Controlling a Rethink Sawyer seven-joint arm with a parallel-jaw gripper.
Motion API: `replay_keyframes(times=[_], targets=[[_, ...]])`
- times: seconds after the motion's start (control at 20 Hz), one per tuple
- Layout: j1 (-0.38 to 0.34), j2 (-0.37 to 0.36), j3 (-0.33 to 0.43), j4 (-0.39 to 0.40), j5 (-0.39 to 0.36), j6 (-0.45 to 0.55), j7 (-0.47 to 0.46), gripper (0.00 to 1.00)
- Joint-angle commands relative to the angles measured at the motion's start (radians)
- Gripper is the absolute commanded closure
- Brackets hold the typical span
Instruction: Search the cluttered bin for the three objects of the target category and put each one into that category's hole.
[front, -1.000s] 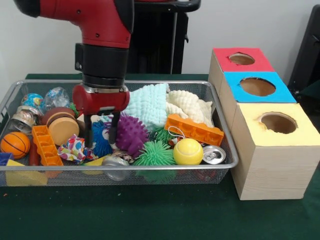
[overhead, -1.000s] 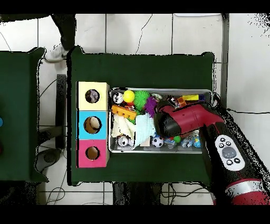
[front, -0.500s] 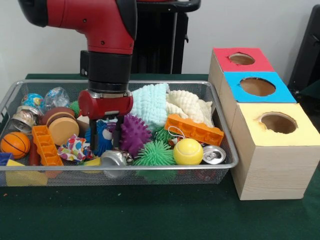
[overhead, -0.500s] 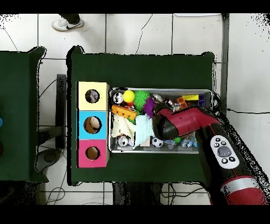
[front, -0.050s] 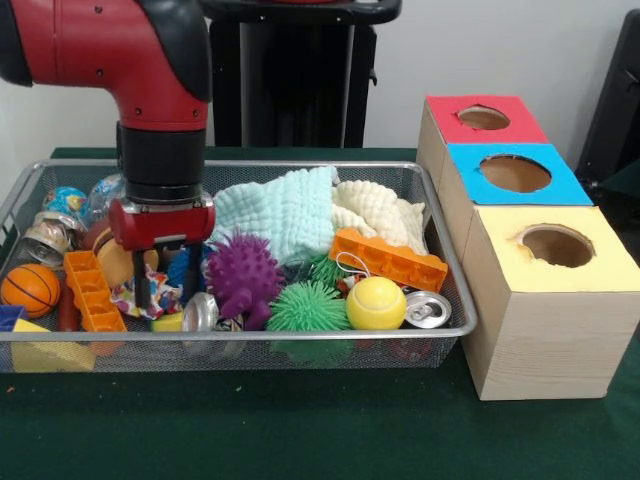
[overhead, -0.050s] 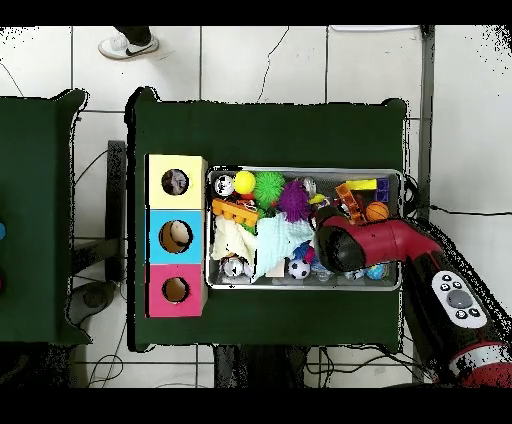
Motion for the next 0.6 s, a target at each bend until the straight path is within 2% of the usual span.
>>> replay_keyframes(times=[0.05,0.45,0.6], targets=[[-0.038,0.084,0.111,-0.003,0.01,0.087,-0.127,0.0],[-0.079,0.08,0.138,0.011,0.009,0.095,-0.128,0.0],[-0.103,0.081,0.16,0.019,0.008,0.111,-0.162,0.0]])
